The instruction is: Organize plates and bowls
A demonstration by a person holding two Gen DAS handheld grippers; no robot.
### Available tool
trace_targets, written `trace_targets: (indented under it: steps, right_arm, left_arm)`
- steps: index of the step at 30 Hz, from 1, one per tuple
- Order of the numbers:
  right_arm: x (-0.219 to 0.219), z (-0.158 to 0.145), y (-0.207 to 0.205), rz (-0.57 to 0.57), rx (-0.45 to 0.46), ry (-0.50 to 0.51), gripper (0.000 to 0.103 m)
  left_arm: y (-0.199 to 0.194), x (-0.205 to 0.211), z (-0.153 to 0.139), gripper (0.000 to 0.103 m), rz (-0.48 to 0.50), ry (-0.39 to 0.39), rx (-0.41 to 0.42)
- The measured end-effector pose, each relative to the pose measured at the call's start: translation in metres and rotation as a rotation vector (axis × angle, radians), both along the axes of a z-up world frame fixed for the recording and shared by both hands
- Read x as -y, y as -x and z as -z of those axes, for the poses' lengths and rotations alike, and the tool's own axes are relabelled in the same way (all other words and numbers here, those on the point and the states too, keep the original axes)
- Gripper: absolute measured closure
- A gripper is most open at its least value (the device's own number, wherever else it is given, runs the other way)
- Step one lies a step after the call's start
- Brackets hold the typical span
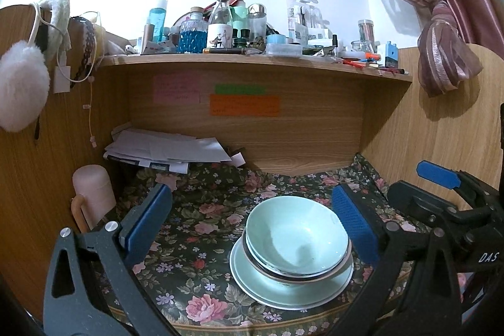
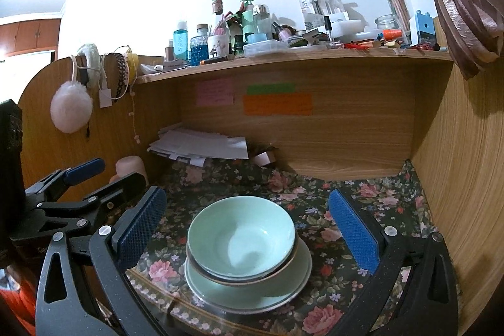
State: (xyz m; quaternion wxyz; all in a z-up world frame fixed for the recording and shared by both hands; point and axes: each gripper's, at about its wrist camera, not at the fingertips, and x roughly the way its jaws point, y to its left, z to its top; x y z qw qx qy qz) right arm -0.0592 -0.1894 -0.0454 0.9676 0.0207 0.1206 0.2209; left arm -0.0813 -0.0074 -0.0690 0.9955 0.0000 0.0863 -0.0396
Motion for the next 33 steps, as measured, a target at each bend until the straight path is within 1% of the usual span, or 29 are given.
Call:
trace_targets:
  steps: [14,33]
  right_arm:
    - [-0.0004,0.0018,-0.005,-0.003,-0.011,-0.005,0.0]
    - [0.0014,0.0051,-0.0053,0.001,-0.026,-0.025,0.0]
  left_arm:
    - [-0.0069,0.0,0.0024,0.0,0.004,0.0,-0.01]
    - [-0.0067,0.005,0.0009,0.0,-0.003,0.004,-0.003]
